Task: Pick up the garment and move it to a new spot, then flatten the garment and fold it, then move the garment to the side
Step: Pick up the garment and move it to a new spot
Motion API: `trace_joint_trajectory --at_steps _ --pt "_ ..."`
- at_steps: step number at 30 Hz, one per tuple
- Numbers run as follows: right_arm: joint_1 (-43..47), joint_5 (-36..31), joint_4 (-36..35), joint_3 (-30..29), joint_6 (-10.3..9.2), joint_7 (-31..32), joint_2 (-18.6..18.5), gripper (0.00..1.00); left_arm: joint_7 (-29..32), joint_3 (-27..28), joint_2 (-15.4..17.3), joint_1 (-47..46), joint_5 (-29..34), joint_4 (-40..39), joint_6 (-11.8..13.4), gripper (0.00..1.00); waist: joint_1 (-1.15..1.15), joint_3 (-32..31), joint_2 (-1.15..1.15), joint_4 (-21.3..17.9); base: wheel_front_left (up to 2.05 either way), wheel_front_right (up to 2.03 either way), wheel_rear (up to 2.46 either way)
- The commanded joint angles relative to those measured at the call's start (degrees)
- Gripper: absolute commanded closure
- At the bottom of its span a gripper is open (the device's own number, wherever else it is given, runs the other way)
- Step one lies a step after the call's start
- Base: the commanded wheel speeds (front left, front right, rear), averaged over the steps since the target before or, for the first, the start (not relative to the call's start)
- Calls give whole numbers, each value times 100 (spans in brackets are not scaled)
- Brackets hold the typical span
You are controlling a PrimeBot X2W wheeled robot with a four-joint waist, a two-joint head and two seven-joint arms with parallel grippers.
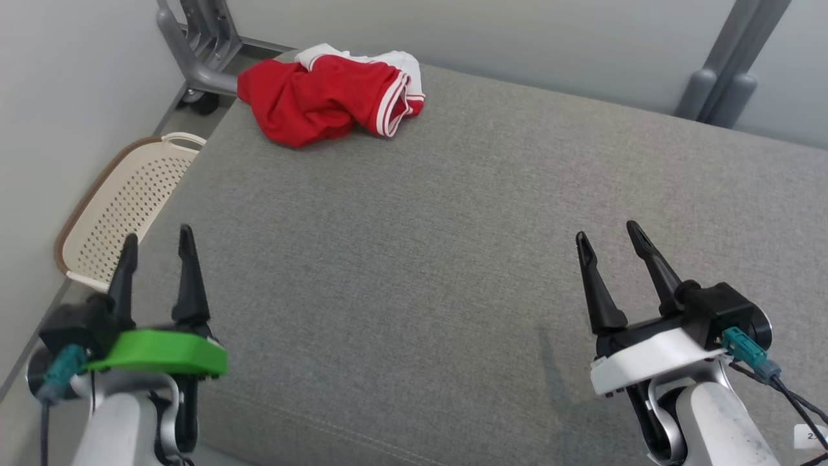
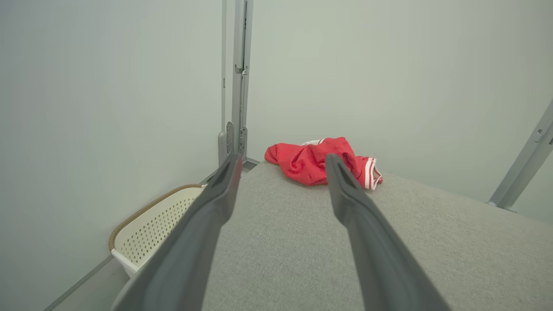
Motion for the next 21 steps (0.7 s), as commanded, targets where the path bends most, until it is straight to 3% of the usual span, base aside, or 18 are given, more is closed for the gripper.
trace_joint_trajectory --at_steps 1,9,21 --pt "-79 -49 -63 -11 -2 26 -27 0 59 35 70 -213 -40 -23 -24 0 0 279 0 -262 0 0 0" --pt "-499 -374 -535 -79 -2 234 -28 0 700 143 635 -1840 -38 219 -202 0 0 1112 0 -813 0 0 0" --pt "-1105 -609 -962 121 -2 434 -26 0 1738 -14 1274 -4130 136 1530 -338 0 0 2257 0 -1601 0 0 0"
